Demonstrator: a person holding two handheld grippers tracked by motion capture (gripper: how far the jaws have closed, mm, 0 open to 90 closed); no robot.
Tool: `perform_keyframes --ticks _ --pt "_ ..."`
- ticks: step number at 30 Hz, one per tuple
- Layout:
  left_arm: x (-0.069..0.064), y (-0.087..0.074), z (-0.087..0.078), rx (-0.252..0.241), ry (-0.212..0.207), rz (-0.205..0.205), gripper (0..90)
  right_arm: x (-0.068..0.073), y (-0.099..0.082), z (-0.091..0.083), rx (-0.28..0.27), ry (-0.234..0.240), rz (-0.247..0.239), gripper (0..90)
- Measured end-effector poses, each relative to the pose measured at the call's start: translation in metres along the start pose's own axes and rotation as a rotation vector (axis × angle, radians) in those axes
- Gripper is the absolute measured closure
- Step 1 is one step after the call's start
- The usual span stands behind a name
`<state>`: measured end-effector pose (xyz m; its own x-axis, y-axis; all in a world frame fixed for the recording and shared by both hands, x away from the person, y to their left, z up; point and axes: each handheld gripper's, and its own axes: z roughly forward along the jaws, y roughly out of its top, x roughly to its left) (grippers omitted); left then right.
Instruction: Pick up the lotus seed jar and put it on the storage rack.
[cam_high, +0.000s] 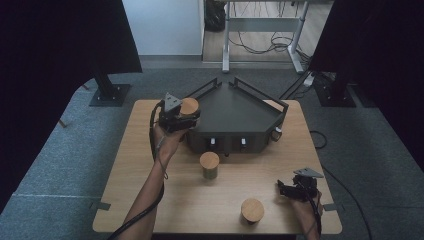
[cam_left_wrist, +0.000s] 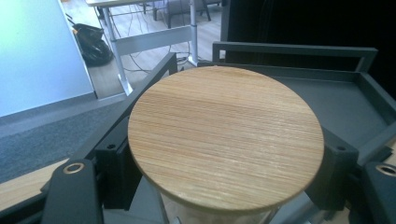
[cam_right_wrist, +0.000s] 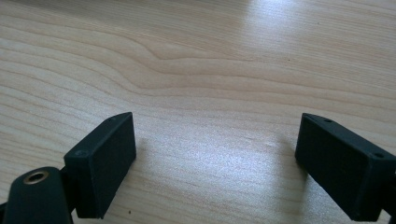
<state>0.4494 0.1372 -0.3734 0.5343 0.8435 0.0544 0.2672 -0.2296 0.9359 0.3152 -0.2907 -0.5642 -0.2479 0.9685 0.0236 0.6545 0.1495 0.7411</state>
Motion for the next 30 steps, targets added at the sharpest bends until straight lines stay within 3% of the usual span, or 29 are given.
perform_keyframes --ticks 5,11,20,30 --pt "0.008 0.001 0.012 0.004 0.009 -0.024 26.0 0.0 0.0 0.0 0.0 0.0 0.001 11.6" --pt "0.01 0.002 0.023 0.016 0.016 -0.018 26.0 0.0 0.0 0.0 0.0 0.0 0.002 11.6" --pt "0.01 -0.001 0.036 0.019 0.015 -0.023 26.0 0.0 0.0 0.0 0.0 -0.001 0.002 11.6" --pt "0.009 -0.007 0.051 0.055 0.023 -0.017 25.9 0.0 0.0 0.0 0.0 -0.001 0.002 11.6"
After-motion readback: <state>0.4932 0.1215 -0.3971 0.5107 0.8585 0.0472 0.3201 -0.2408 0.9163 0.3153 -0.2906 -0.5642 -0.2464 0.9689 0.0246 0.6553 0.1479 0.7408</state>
